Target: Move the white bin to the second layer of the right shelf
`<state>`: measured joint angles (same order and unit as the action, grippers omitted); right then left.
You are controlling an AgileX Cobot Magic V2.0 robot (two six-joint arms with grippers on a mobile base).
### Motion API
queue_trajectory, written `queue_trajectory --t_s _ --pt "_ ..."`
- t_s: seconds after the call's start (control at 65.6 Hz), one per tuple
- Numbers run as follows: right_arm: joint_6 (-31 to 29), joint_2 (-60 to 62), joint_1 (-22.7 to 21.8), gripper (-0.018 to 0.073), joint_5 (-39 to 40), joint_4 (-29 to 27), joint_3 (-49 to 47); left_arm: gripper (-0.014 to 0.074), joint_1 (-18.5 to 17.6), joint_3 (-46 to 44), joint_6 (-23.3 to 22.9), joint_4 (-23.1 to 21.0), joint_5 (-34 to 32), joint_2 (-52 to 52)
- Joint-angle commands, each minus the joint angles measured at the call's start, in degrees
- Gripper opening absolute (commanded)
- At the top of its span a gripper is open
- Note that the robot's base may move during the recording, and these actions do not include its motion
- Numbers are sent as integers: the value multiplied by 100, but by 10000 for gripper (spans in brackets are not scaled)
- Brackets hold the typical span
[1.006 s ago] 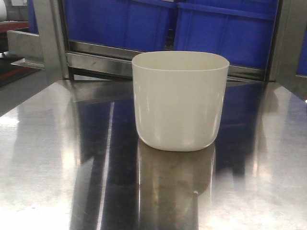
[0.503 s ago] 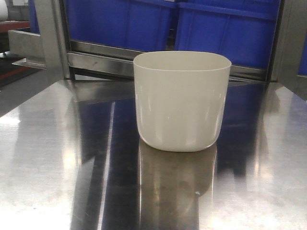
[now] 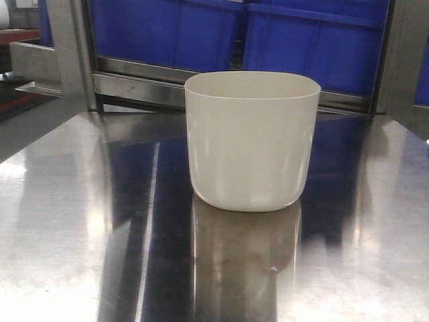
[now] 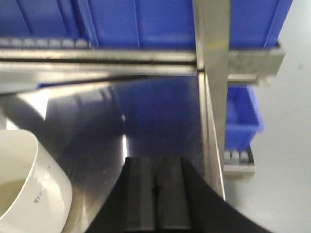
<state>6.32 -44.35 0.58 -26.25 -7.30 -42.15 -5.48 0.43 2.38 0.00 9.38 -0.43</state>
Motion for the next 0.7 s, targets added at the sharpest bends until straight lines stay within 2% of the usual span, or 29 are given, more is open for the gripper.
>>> queue_trajectory --t_s 0.0,0.061,0.168,0.229,0.396,0.686 --pt "-22 -567 -6 107 -498 -58 -857 85 -34 211 -18 0 -495 -81" --pt "-22 -960 -6 226 -979 -64 -1276 85 -34 211 -18 0 -495 -81" --pt "-22 -1494 -6 533 -1512 -106 -1811 85 -34 211 -18 0 -495 -81" --pt "-22 -1713 -1 631 -1671 -209 -2031 85 -34 211 -18 0 -495 -81" --pt "-22 -2182 286 562 -1852 -674 -2520 85 -34 211 -18 0 -495 -81" --pt "-22 -3145 1301 559 -2300 -701 -3472 85 -34 211 -18 0 -495 -81"
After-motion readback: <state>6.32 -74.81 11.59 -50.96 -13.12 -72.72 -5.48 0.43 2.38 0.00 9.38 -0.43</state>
